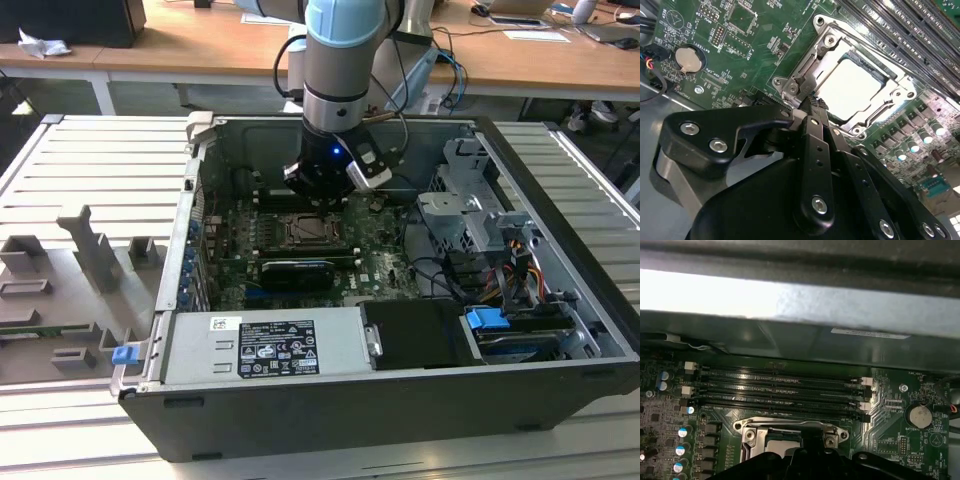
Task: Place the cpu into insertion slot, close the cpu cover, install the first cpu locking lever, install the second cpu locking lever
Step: 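Install the second cpu locking lever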
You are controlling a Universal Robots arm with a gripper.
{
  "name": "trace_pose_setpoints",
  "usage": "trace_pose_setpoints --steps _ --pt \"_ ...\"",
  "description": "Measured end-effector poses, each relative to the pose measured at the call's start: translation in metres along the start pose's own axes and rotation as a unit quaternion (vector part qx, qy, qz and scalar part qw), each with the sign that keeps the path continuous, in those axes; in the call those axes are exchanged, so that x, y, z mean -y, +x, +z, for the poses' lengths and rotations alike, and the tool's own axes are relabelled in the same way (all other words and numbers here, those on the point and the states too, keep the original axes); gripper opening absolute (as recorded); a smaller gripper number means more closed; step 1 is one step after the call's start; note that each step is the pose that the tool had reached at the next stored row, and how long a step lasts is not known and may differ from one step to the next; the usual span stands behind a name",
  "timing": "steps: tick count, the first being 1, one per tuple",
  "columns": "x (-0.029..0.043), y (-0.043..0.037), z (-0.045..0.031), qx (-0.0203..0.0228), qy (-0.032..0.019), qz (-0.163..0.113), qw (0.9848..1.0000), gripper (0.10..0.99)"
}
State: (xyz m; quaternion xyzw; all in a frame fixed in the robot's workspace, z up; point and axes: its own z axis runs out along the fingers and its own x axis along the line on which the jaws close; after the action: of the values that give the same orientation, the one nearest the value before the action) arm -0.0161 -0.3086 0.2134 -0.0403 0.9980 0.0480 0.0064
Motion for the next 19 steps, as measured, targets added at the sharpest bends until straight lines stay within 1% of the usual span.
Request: trace_pose_setpoints --steps 2,4,6,8,9,10,13,19 --pt "0.0003 0.0 -0.0006 -0.0001 0.0001 0.0 1.0 0.106" --pt "0.0 0.0 -0.0041 0.0 0.0 0.0 1.0 0.106" --pt "-0.0009 -0.0002 -0.0143 0.0 0.0 0.0 1.0 0.106" --pt "-0.0017 -0.0004 -0.0222 0.0 0.0 0.0 1.0 0.106" --pt "-0.0022 -0.0005 -0.0279 0.0 0.0 0.0 1.0 0.106" --pt "-0.0025 -0.0005 -0.0301 0.0 0.0 0.0 1.0 0.106" --pt "-0.001 -0.0004 -0.0309 0.0 -0.0001 0.0 1.0 0.106" --pt "0.0093 0.0005 -0.0319 0.0 0.0 0.0 1.0 0.106"
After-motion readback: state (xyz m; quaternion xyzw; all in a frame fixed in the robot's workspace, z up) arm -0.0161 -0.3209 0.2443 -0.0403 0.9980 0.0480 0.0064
